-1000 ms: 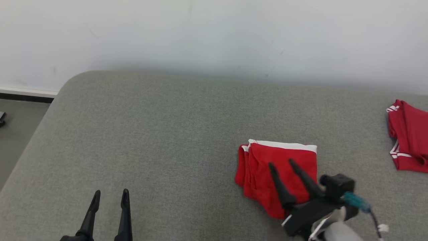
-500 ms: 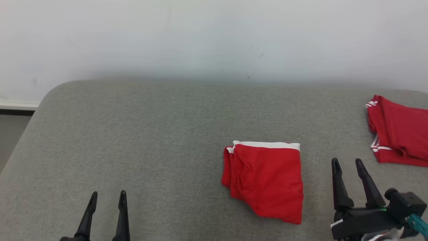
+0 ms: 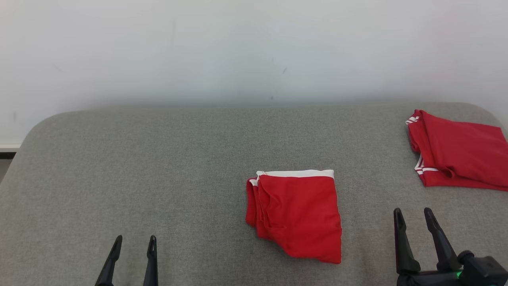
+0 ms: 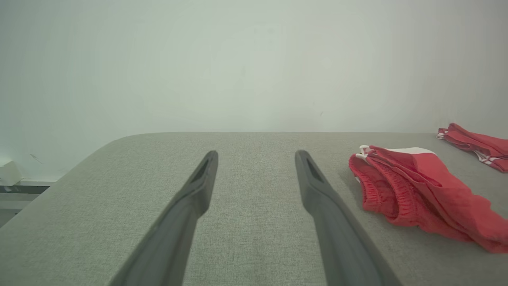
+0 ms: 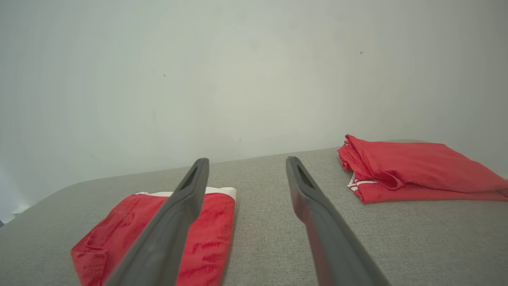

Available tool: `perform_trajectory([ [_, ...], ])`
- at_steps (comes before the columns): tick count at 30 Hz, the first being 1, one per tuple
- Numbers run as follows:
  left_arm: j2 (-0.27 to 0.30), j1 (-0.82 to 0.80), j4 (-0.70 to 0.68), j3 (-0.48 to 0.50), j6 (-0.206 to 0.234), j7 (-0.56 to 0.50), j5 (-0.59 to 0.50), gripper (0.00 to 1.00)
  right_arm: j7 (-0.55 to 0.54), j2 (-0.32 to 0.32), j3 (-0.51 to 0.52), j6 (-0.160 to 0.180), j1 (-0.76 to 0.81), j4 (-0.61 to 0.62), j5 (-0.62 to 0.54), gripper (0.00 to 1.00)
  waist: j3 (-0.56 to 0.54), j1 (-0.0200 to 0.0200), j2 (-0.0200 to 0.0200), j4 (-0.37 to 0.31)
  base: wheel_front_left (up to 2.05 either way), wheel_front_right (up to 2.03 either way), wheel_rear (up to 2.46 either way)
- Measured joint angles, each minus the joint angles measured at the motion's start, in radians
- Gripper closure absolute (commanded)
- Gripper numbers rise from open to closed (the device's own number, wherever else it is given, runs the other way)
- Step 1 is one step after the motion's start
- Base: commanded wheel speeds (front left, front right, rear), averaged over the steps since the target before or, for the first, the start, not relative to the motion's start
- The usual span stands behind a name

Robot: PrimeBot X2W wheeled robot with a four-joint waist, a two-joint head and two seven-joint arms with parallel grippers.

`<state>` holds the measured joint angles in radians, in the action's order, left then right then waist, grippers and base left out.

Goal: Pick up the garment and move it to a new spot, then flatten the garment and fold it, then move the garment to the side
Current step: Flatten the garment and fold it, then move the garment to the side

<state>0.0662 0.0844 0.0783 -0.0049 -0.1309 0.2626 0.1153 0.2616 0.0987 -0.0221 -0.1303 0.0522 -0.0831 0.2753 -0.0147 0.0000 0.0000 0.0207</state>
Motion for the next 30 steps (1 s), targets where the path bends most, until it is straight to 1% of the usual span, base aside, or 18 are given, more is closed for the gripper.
perform_trajectory([
  [9,0.004,0.044,-0.012,0.006,0.000,0.000,-0.007,0.00,0.000,-0.027,0.003,0.000,0.074,0.023,-0.013,0.00,-0.018,0.0000,0.0000,0.013,0.00,0.00,0.00],
  [21,0.000,0.059,-0.003,0.000,0.000,0.000,-0.007,0.00,0.000,-0.035,0.000,0.000,0.086,0.015,-0.022,0.00,-0.026,0.0000,0.0000,0.025,0.00,0.00,0.00],
  [26,-0.001,0.059,-0.001,0.004,0.000,0.000,-0.003,0.00,0.000,-0.026,-0.042,0.000,0.064,-0.015,-0.019,0.00,-0.017,-0.0001,0.0000,0.024,0.00,0.00,0.00],
  [30,-0.005,0.056,0.003,-0.006,0.000,0.000,-0.002,0.00,-0.001,-0.005,-0.066,0.000,-0.002,-0.084,-0.011,0.00,-0.003,0.0000,0.0000,0.027,0.00,0.00,0.00],
])
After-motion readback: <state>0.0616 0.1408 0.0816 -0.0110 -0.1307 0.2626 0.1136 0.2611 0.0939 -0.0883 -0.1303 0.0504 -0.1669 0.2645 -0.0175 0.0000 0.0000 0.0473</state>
